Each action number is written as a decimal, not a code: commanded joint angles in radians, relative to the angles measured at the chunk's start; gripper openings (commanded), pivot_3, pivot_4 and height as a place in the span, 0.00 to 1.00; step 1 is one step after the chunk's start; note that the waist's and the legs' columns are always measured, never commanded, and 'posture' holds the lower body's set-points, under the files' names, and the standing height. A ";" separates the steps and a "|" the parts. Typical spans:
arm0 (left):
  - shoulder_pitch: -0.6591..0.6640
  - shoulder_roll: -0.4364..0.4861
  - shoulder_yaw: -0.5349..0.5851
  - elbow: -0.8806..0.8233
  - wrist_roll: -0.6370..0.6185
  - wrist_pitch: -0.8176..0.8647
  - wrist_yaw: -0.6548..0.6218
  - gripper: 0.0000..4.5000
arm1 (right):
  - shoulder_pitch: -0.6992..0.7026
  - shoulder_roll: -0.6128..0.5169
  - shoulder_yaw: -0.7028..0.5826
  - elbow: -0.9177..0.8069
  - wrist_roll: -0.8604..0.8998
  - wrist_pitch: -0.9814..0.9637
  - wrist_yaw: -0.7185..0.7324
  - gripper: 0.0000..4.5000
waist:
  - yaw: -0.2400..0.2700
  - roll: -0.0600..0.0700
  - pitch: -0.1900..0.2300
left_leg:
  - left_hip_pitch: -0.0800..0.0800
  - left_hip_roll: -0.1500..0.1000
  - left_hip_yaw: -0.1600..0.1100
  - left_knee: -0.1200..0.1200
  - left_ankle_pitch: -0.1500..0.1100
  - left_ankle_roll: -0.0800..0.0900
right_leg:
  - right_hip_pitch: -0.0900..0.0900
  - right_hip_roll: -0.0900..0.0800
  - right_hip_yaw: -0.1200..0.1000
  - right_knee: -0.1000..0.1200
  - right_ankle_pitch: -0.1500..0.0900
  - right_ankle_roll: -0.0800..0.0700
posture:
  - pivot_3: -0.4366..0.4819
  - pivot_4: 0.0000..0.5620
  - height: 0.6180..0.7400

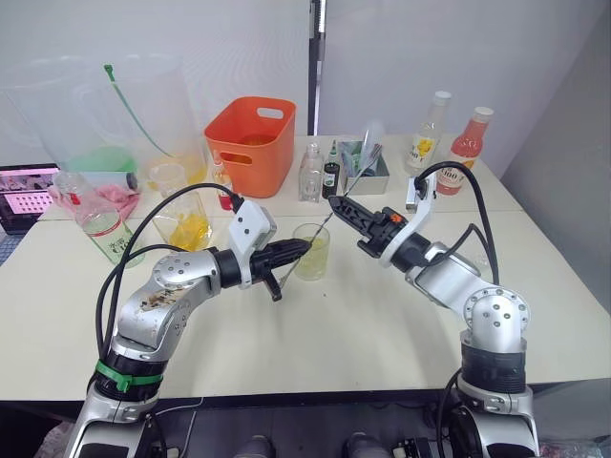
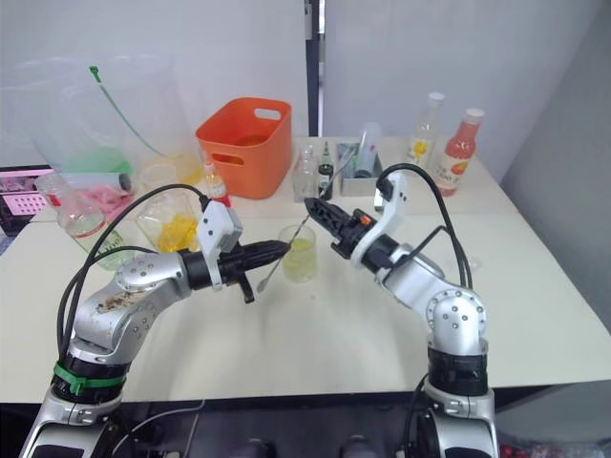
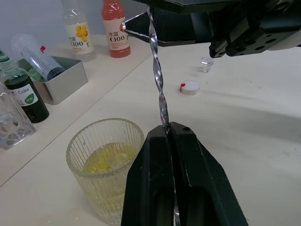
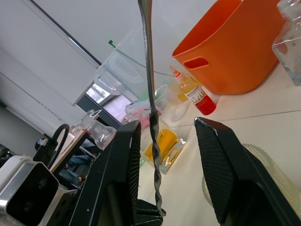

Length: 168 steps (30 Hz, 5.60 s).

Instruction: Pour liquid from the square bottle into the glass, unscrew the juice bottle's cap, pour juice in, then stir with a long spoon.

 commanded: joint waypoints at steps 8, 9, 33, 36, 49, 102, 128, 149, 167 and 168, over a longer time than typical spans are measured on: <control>0.006 0.000 0.009 -0.053 -0.010 0.000 0.013 0.00 | -0.040 0.008 -0.018 -0.015 -0.004 -0.030 0.029 0.43 | 0.000 0.000 0.000 | 0.000 0.000 0.000 0.000 0.000 0.000 | 0.000 0.000 0.000 0.000 0.000 0.000 | 0.48 0.27 1.00; 0.007 0.000 0.008 -0.053 -0.009 -0.001 0.012 0.00 | -0.039 0.008 -0.019 -0.015 -0.001 -0.028 0.028 0.37 | 0.000 0.000 0.000 | 0.000 0.000 0.000 0.000 0.000 0.000 | 0.000 0.000 0.000 0.000 0.000 0.000 | 0.48 0.27 1.00; 0.081 0.083 0.264 -0.110 -0.247 0.097 -0.040 0.66 | -0.124 -0.033 -0.053 0.019 0.002 -0.041 0.087 0.00 | -0.012 0.000 0.000 | 0.000 0.001 0.001 -0.001 0.000 0.000 | -0.002 0.000 0.001 0.001 0.000 0.000 | 0.48 0.27 1.00; 0.134 0.147 0.342 -0.105 -0.280 0.095 -0.058 0.88 | -0.209 -0.078 -0.057 0.064 -0.018 -0.033 0.136 0.00 | -0.010 0.001 0.000 | 0.001 0.001 0.000 -0.001 0.000 0.000 | -0.001 0.001 0.000 0.000 0.000 0.000 | 0.48 0.27 1.00; 0.383 0.171 0.453 -0.178 -0.309 0.042 -0.015 1.00 | -0.528 -0.270 0.148 0.366 -0.433 -0.132 0.544 0.00 | 0.001 0.001 0.001 | 0.000 0.001 0.002 -0.001 0.000 0.000 | -0.001 0.000 0.001 -0.002 0.000 0.000 | 0.48 0.27 1.00; 0.305 0.179 0.275 -0.162 -0.171 0.010 0.075 1.00 | -0.396 -0.099 0.270 0.481 -0.915 -0.423 0.791 0.00 | -0.001 0.001 0.001 | 0.003 0.001 0.001 -0.002 0.000 0.000 | 0.000 0.000 0.001 0.000 0.001 -0.002 | 0.48 0.27 1.00; 0.270 0.167 0.232 -0.097 -0.120 -0.029 0.052 1.00 | -0.321 -0.147 0.304 0.312 -0.887 -0.259 0.889 0.00 | -0.001 0.001 0.001 | 0.003 0.001 0.001 -0.002 0.000 0.000 | 0.000 0.000 0.001 0.000 0.001 -0.002 | 0.48 0.27 1.00; 0.274 0.160 0.234 -0.095 -0.092 -0.037 0.052 1.00 | -0.367 -0.014 0.295 0.341 -0.899 -0.303 0.814 0.00 | -0.001 0.001 0.001 | 0.002 0.001 0.001 -0.002 0.000 0.000 | -0.001 0.000 0.001 0.000 0.001 -0.002 | 0.48 0.27 1.00; 0.257 0.147 0.211 -0.076 -0.078 -0.049 0.042 1.00 | -0.364 -0.213 0.330 0.283 -0.935 -0.210 0.889 0.00 | -0.001 0.001 0.001 | 0.003 0.001 0.001 -0.002 0.000 0.000 | 0.000 0.000 0.000 0.000 0.001 -0.002 | 0.48 0.27 1.00; 0.256 0.147 0.211 -0.076 -0.077 -0.049 0.042 1.00 | -0.367 -0.207 0.327 0.296 -0.940 -0.222 0.883 0.00 | -0.001 0.001 0.001 | 0.003 0.001 0.001 -0.002 0.000 0.000 | 0.000 0.000 0.001 0.000 0.001 -0.002 | 0.48 0.27 1.00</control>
